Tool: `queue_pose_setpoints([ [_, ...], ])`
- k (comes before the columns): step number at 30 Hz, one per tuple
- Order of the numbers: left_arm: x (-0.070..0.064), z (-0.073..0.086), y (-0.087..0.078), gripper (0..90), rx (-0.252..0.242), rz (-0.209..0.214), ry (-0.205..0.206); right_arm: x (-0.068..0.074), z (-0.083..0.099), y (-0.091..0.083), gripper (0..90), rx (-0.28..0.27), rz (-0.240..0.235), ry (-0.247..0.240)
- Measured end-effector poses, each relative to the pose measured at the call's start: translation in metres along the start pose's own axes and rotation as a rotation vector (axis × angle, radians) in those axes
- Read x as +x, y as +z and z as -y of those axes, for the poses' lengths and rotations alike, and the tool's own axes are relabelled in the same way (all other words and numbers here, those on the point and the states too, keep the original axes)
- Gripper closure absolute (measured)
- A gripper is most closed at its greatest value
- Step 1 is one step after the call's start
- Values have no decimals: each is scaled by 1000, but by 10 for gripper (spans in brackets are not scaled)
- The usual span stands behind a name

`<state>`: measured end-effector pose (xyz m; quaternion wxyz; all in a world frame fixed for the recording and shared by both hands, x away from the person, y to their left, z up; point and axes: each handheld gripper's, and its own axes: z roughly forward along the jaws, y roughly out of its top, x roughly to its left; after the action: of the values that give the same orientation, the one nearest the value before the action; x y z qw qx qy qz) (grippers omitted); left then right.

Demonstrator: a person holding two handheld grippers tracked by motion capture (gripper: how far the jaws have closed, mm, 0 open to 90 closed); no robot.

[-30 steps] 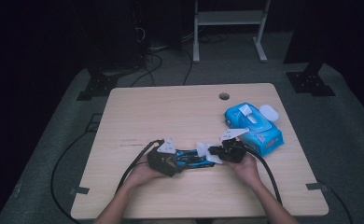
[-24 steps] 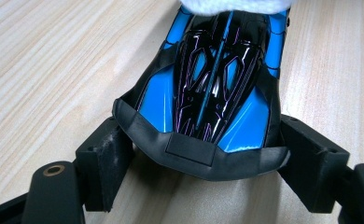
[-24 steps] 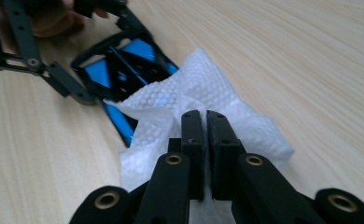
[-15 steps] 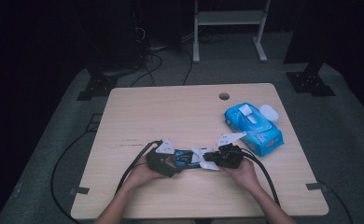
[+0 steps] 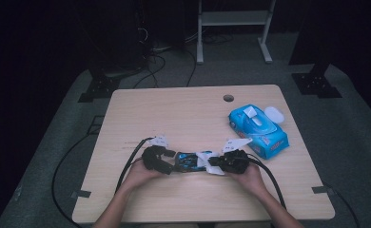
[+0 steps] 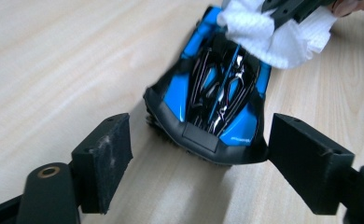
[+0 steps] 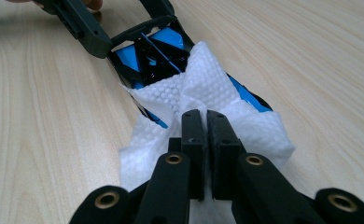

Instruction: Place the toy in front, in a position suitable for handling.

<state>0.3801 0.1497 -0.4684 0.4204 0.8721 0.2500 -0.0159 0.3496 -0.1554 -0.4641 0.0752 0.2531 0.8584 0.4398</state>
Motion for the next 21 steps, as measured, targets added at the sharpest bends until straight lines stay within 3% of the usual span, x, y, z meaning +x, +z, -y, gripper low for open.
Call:
queue_pose_setpoints([
  [4,3,-2,6,232,40,31,-35,1,0,0,861,-3,5,-20],
  [7,4,-4,8,259,33,53,-31,2,1,0,862,-7,7,-33],
  [11,10,-4,6,268,22,86,-76,0,2,0,861,-14,-4,-32],
  [21,11,-6,8,278,40,94,-88,2,2,0,862,-16,-1,-55],
])
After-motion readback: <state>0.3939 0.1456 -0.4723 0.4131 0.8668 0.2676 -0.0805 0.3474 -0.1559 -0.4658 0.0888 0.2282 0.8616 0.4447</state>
